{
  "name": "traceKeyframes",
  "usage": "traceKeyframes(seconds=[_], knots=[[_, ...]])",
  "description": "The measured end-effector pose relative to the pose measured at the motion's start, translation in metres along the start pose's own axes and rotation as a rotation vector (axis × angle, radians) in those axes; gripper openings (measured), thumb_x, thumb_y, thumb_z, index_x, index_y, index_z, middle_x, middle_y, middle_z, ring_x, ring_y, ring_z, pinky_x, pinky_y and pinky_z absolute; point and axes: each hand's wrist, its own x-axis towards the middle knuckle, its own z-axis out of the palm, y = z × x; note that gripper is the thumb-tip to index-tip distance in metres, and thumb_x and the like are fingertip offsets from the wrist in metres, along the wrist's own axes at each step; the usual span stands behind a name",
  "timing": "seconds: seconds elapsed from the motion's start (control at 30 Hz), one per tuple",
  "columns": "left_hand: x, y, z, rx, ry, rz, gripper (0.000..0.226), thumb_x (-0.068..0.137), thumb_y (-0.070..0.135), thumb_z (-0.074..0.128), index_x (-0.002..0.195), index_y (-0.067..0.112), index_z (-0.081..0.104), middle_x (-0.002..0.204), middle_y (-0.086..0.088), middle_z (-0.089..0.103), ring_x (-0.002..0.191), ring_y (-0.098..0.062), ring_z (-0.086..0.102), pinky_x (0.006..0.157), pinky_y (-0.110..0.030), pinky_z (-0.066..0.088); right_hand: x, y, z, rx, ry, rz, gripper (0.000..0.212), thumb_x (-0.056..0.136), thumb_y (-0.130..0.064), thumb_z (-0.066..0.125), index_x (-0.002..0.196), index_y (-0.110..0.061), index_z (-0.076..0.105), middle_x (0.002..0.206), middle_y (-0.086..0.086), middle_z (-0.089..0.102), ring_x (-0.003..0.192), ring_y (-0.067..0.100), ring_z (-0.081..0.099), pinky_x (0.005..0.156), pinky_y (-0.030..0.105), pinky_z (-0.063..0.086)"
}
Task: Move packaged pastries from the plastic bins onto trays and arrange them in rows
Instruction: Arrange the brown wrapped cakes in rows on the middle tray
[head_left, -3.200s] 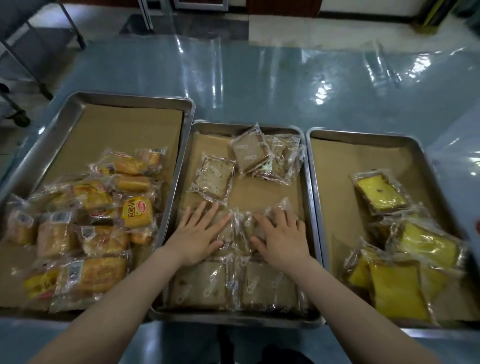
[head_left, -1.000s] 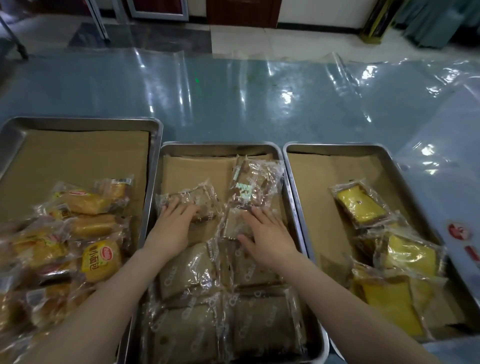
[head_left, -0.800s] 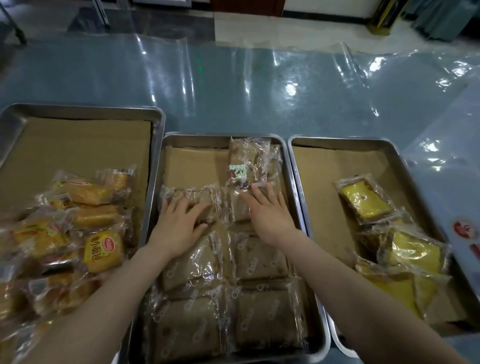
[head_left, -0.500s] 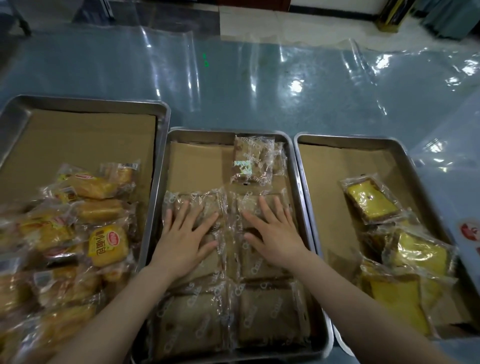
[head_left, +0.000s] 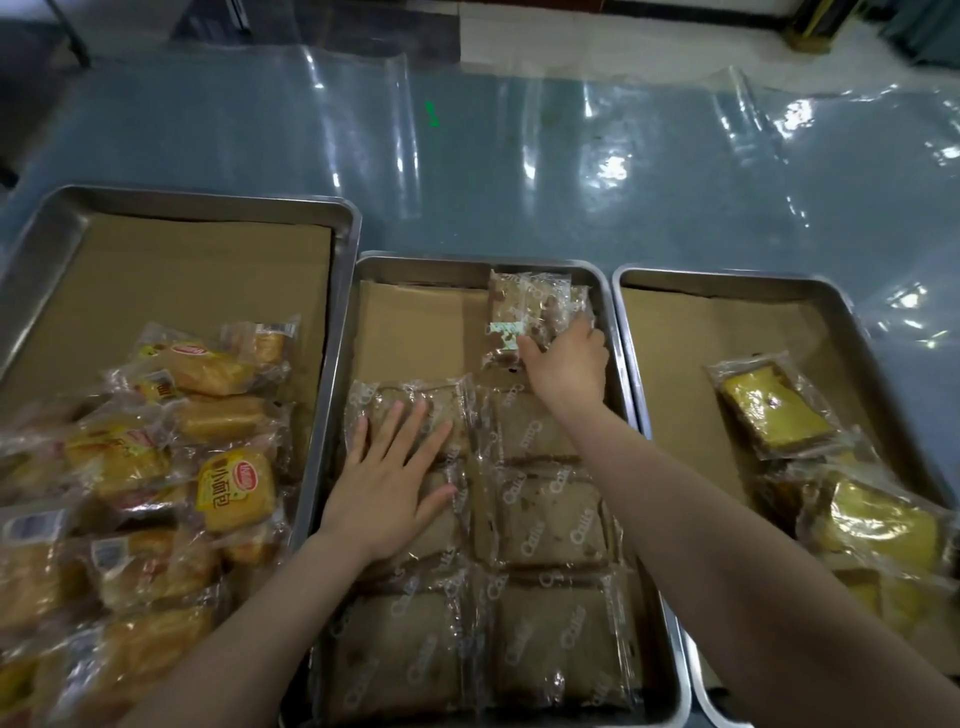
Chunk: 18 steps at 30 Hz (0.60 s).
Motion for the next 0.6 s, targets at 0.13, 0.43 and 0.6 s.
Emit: traceKeyframes(seconds=[0.13, 0.43, 0.6], knots=[[0.001, 0.0, 0.001, -0.008, 0.008, 0.002, 0.07, 0.082, 0.071, -0.008, 0.141, 0.038, -0.027, 0.151, 0.001, -0.031, 0.137, -0.022, -0.033, 0.111, -0.046, -0.021, 0.01, -0.008, 0.004, 0.035, -0.018, 0.108, 0.074, 0.082, -0.034, 0.073, 0.138, -0.005, 0.034, 0.132, 0.015, 0.049, 0.12, 0.032, 0.048, 0.098, 0.046, 0.045], [0.003, -0.001, 0.003, -0.019, 0.025, 0.008, 0.071, 0.086, 0.068, 0.003, 0.147, 0.035, -0.01, 0.155, 0.001, -0.016, 0.14, -0.022, -0.025, 0.111, -0.045, -0.02, -0.017, -0.045, 0.028, 0.031, 0.045, -0.507, 0.035, 0.083, -0.006, 0.063, 0.115, -0.018, 0.059, 0.119, 0.001, 0.051, 0.103, 0.019, 0.053, 0.087, 0.034, 0.048], [0.003, 0.0, 0.003, -0.036, 0.031, 0.006, 0.069, 0.086, 0.069, 0.003, 0.145, 0.034, -0.011, 0.156, -0.001, -0.01, 0.141, -0.021, -0.021, 0.111, -0.044, -0.021, -0.04, -0.05, 0.042, -0.179, -0.018, -1.021, 0.04, 0.075, 0.007, 0.063, 0.108, -0.014, 0.071, 0.11, 0.007, 0.066, 0.095, 0.031, 0.063, 0.077, 0.042, 0.047]])
